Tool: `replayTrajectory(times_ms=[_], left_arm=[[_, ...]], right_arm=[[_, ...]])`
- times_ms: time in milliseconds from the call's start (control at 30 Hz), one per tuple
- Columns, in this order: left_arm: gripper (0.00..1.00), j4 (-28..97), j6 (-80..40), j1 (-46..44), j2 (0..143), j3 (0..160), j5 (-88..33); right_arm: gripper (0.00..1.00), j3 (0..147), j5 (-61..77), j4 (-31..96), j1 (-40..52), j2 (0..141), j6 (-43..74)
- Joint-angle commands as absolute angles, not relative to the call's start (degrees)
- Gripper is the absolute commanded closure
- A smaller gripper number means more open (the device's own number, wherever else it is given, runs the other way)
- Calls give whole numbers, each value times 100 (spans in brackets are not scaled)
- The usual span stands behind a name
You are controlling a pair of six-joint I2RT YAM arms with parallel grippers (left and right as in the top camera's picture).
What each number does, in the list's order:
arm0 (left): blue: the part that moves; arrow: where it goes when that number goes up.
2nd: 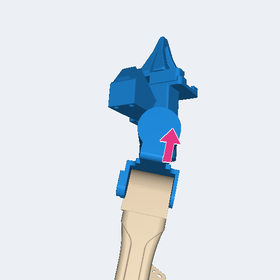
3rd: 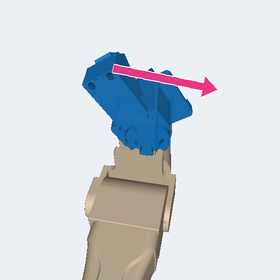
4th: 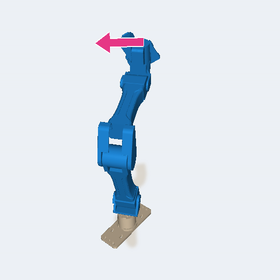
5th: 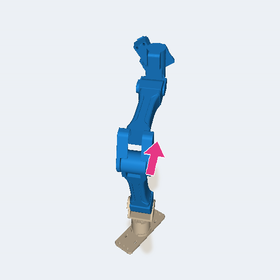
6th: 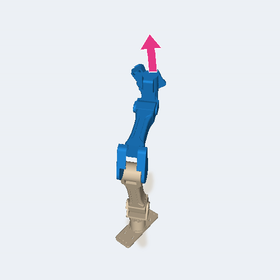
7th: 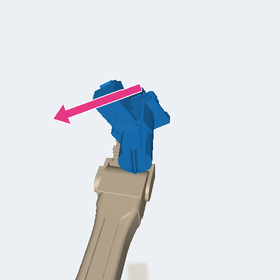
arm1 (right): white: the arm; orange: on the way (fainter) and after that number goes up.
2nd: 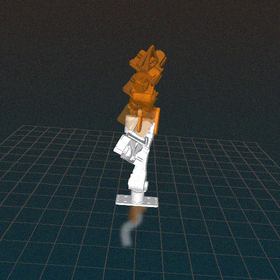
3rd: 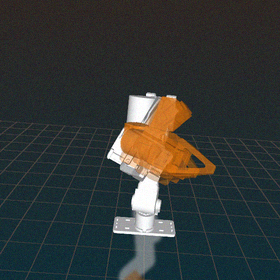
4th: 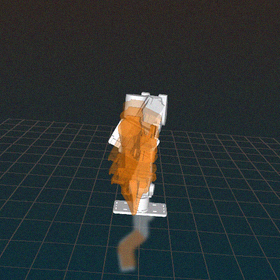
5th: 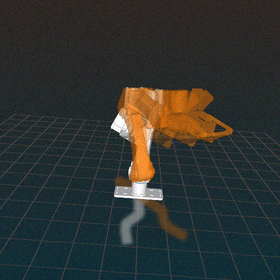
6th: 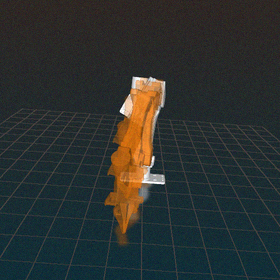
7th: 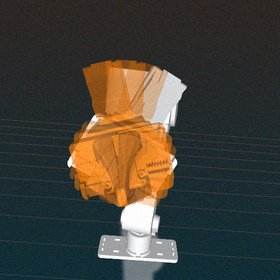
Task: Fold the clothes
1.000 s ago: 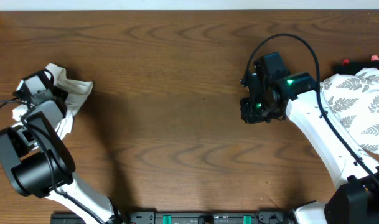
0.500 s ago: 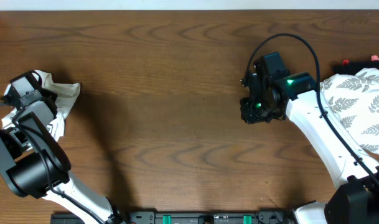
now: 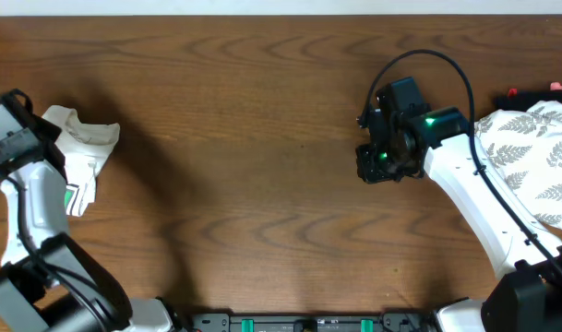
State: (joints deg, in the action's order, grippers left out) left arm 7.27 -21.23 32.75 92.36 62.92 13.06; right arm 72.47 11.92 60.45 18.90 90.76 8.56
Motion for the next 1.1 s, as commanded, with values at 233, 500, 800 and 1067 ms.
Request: replayTrajectory(times_ms=[233, 500, 800, 1067], left_arm=[[57, 814, -1970, 3889, 10082, 6278, 1785], [57, 642, -1973, 4086, 11056, 6278, 1678], [57, 790, -1975, 4130, 11775, 6276, 1682], [62, 1568, -2971, 4134, 11778, 6276, 1511]], right_arm=[[79, 7229, 1177, 6106, 1914, 8980, 913], [79, 7229, 1179, 6117, 1914, 8980, 919], [79, 7229, 1177, 6178, 1914, 8980, 939], [79, 7229, 1177, 6173, 1914, 8980, 939]])
